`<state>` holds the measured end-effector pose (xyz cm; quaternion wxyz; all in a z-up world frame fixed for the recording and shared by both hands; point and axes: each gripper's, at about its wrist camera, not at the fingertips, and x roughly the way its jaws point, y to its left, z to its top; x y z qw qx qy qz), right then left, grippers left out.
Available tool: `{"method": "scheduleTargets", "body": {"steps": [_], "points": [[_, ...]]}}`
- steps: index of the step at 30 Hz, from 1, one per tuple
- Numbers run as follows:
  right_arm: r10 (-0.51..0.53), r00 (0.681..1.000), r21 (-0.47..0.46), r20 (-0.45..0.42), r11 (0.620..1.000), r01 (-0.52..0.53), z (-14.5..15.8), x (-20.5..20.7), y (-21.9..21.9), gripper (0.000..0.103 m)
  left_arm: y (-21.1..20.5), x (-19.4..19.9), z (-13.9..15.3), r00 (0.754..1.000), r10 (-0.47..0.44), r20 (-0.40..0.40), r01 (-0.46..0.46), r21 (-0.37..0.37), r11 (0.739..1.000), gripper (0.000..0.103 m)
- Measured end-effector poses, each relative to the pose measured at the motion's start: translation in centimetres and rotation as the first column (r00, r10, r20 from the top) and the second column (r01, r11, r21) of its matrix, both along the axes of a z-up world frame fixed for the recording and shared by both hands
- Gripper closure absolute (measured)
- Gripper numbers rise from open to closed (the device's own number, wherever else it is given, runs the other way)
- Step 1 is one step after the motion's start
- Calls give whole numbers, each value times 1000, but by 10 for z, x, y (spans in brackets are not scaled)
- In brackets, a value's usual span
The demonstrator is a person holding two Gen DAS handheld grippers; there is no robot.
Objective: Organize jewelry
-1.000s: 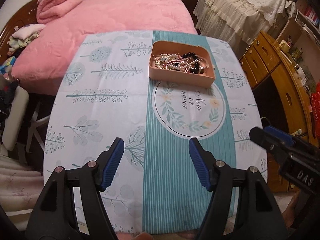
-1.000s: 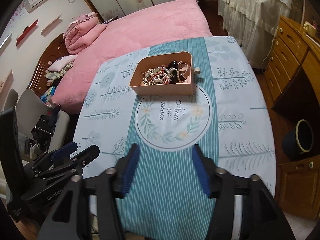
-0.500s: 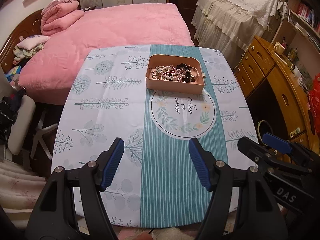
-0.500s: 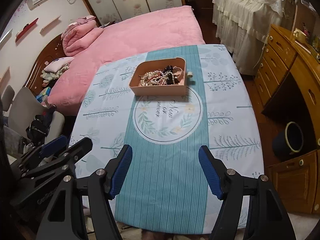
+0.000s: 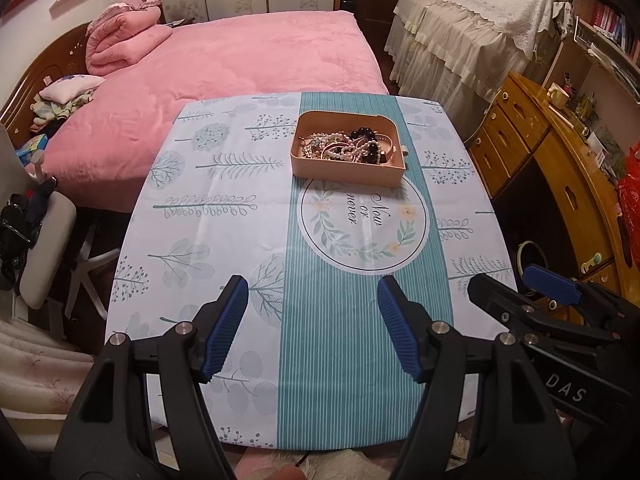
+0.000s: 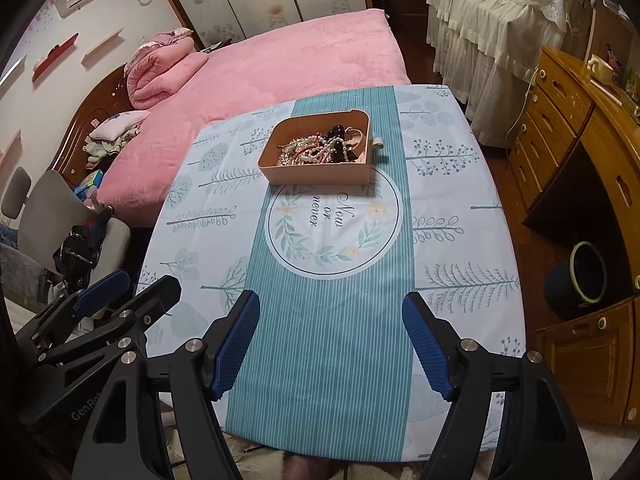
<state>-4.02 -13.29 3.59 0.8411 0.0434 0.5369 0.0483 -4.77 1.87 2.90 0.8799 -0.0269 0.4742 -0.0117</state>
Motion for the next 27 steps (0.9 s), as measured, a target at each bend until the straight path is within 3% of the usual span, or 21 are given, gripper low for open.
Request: {"method": "scheduleTargets", "body": {"steps": [27], "points": [[-10,1000,1,-1,1000,10,-3,10,4,24,9,8,-3,1000,3,-9,-3,9,1000,38]]}}
